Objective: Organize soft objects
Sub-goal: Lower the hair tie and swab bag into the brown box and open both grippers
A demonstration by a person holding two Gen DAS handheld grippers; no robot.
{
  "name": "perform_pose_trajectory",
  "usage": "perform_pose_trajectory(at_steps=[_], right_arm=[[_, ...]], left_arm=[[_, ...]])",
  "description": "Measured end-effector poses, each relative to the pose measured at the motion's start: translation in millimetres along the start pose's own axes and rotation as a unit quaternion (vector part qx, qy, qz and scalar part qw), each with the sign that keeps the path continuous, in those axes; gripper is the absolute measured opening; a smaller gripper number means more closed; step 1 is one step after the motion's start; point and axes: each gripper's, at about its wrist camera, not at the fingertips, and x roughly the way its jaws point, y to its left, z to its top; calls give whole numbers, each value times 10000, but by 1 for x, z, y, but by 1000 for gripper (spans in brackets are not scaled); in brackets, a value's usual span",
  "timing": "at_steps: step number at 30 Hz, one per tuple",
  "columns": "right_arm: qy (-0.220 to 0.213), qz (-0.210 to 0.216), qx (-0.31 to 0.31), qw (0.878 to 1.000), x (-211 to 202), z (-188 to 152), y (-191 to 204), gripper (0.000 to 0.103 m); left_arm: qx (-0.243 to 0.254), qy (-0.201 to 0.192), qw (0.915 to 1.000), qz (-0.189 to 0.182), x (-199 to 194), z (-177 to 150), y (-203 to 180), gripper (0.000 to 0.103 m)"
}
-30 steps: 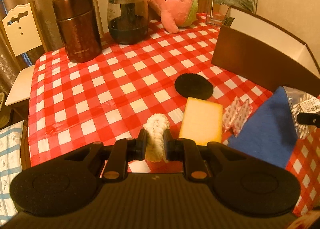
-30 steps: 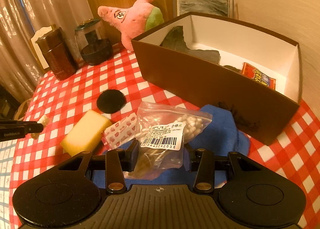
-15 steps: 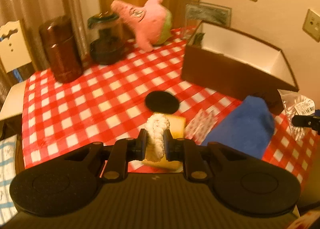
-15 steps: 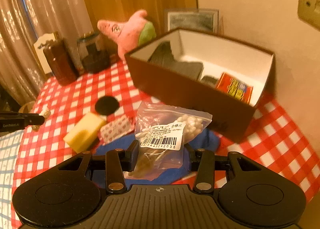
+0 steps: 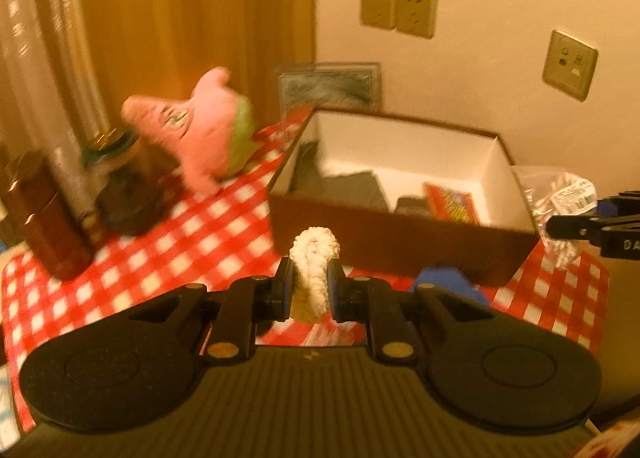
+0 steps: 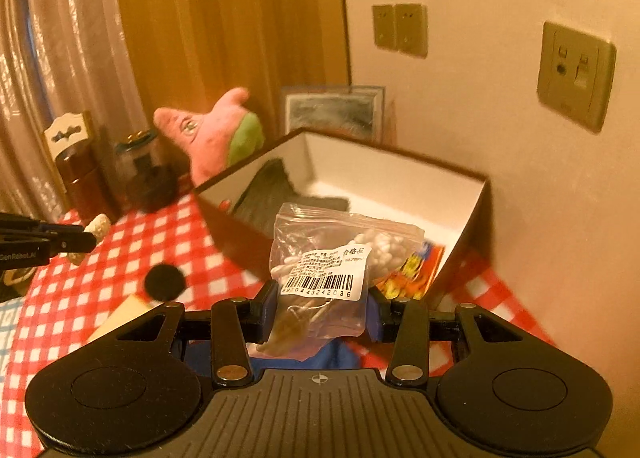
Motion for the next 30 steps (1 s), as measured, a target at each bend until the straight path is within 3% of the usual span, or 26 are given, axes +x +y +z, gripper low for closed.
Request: perform_pose_trajectory(at_steps=[8, 13, 30], right_arm=[[-93, -47, -72, 9999, 33, 30, -19, 44], [-14, -16, -171, 9999, 62, 43, -26, 44], [176, -47, -310, 9994, 141, 79, -50, 44]], left_arm=[[292, -94, 9992, -270, 51, 46, -27, 17], [271, 46, 9990, -339, 85, 68, -34, 17], [483, 413, 9975, -305, 185, 113, -51, 18]])
